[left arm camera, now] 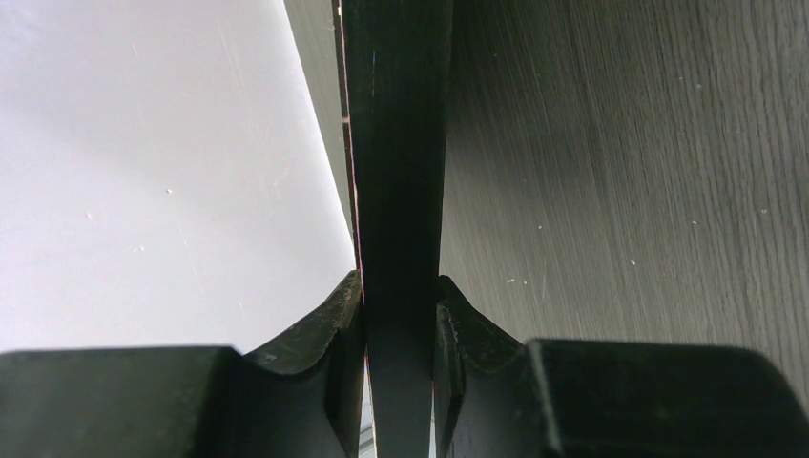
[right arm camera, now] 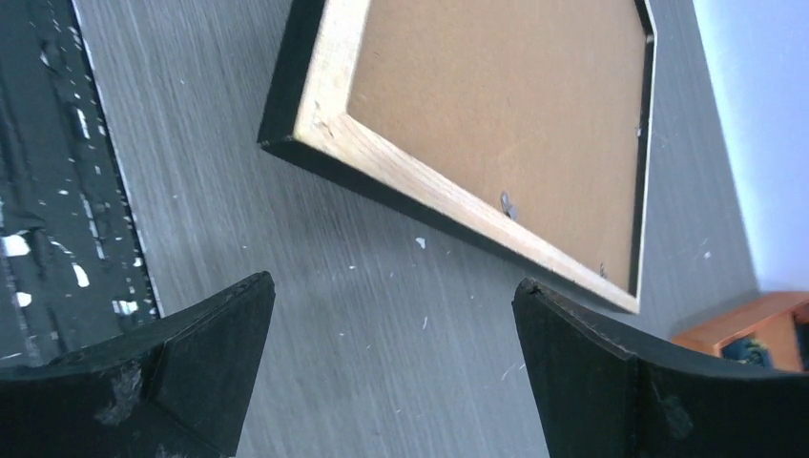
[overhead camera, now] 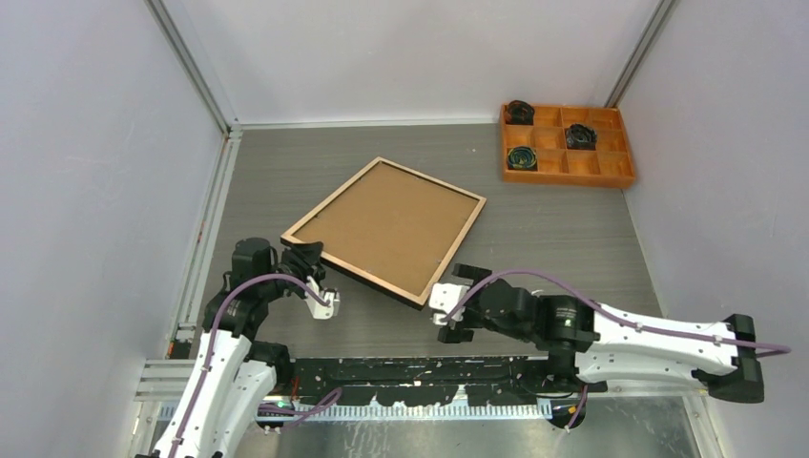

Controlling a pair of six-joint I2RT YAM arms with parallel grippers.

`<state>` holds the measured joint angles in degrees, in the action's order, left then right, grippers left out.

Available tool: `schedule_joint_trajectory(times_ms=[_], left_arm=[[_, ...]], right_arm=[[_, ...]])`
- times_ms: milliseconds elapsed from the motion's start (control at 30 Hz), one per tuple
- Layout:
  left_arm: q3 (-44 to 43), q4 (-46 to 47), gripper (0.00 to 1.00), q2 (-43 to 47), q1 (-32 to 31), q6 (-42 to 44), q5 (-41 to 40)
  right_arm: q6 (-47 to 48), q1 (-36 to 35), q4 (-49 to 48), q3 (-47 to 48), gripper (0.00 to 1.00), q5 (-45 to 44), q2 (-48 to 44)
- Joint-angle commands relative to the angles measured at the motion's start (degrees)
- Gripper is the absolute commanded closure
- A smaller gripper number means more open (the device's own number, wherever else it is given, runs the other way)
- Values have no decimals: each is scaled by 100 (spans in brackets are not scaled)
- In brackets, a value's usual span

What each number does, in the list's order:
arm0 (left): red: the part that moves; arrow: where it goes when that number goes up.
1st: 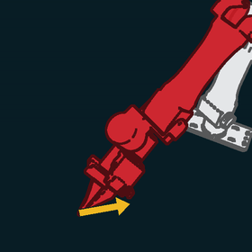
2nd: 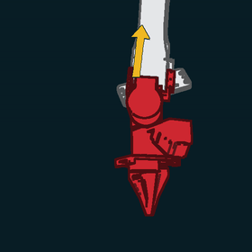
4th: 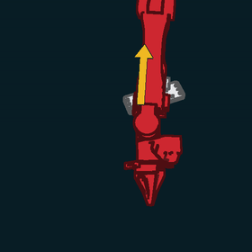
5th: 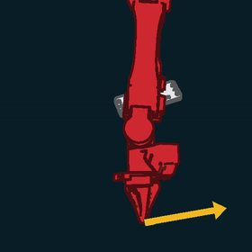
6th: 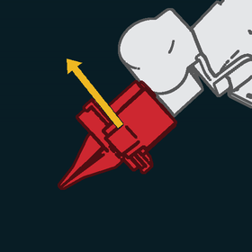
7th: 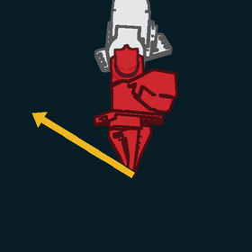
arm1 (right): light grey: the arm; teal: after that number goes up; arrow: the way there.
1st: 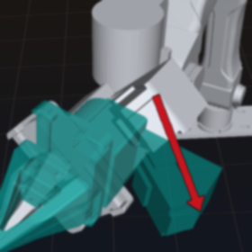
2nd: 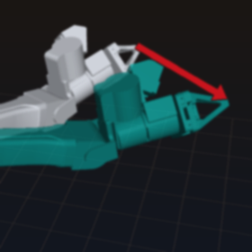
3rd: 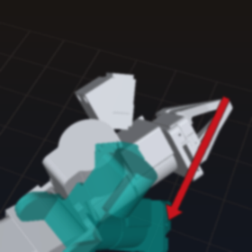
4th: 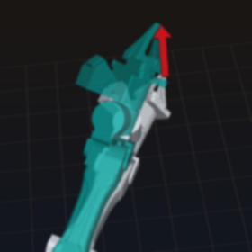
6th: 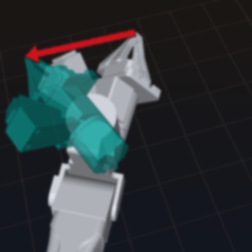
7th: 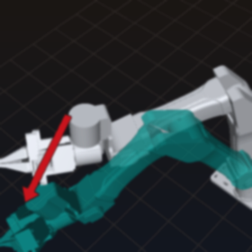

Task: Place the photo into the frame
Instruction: Turn over the photo frame at the center of the board.

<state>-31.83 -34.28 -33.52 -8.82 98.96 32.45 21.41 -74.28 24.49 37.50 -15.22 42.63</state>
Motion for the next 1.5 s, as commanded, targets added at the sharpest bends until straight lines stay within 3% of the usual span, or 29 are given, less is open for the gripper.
schedule_joint_trajectory(times_ms=[0, 233, 467, 600, 733, 767, 833, 867, 933, 967, 1000, 1167, 1367, 1467], left_arm=[[-181, -365, 99, -40, 38, -254, -76], [-168, -382, 99, 64, 38, -303, -20], [-165, -380, 100, 71, 38, -347, -26], [-181, -372, 99, 56, 38, -345, -35], [-167, -347, 98, 47, 38, -334, -84], [-154, -321, 93, 54, 38, -342, -93], [-99, -226, 80, 64, 38, -357, -100], [-78, -167, 67, 72, 38, -370, -100], [-38, 58, 22, 94, 38, -499, -101], [-32, 190, 7, 110, 38, -617, -90], [-51, 332, 1, 123, 38, -793, -80], [-724, 750, 0, 51, 38, -2290, -88], [-2168, 1140, 0, -251, 38, -5119, -735], [-2778, 1415, 0, -358, 38, -6302, -1255]], right_arm=[[883, -315, -896, -105, 0, -871, 477], [1610, -659, -1725, -157, 0, -1389, 1091], [2289, -890, -3353, -447, 6, -2136, 1769], [2643, -1038, -3942, -467, 17, -2448, 2149], [2719, -1120, -4074, -397, 40, -2614, 2220], [2704, -1143, -4071, -358, 48, -2655, 2204], [2622, -1187, -3968, -242, 76, -2711, 2145], [2549, -1192, -3867, -155, 87, -2725, 2119], [2375, -1196, -3734, 20, 99, -2756, 2055], [2317, -1199, -3725, 82, 99, -2765, 2030], [2275, -1197, -3724, 151, 99, -2760, 2015], [2069, -1200, -3875, 616, 99, -2814, 1976], [1659, -1142, -3927, 1726, 99, -2964, 2155], [1031, -938, -3469, 2677, 99, -3064, 2383]])
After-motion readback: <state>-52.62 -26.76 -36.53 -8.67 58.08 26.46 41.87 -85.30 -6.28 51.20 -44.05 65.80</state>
